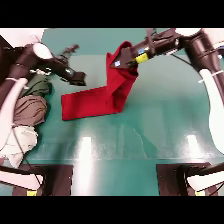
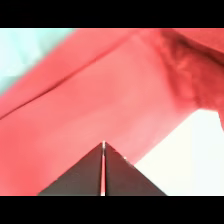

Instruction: Fold the shirts.

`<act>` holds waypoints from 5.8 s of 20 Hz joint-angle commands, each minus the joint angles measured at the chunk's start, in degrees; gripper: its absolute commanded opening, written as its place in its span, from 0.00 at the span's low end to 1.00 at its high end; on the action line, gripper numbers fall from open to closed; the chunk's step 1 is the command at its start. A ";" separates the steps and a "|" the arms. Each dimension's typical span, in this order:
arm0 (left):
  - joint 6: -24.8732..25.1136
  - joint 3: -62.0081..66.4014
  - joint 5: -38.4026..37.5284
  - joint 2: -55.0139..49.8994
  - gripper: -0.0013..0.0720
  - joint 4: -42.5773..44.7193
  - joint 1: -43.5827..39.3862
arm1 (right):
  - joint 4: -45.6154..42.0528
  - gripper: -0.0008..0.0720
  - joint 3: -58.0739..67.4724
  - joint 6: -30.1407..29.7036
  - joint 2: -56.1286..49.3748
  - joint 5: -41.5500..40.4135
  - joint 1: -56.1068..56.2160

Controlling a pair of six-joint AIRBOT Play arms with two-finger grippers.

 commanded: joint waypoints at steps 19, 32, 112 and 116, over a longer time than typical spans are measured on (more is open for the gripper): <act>1.03 0.00 -8.24 14.75 0.05 2.97 15.58 | -14.67 0.67 -14.64 -7.10 -4.24 -16.24 11.85; 2.80 -28.72 5.38 13.40 0.89 -6.23 15.58 | -9.88 0.69 -31.91 -4.04 1.31 -12.41 -2.91; 7.50 -14.80 -1.66 6.32 0.05 -19.76 19.26 | 12.24 0.03 -15.02 -5.75 -21.99 -18.51 7.69; 7.52 -14.80 -3.56 7.21 0.05 -19.52 19.26 | 3.19 0.03 -15.08 -4.57 -14.84 -17.22 1.97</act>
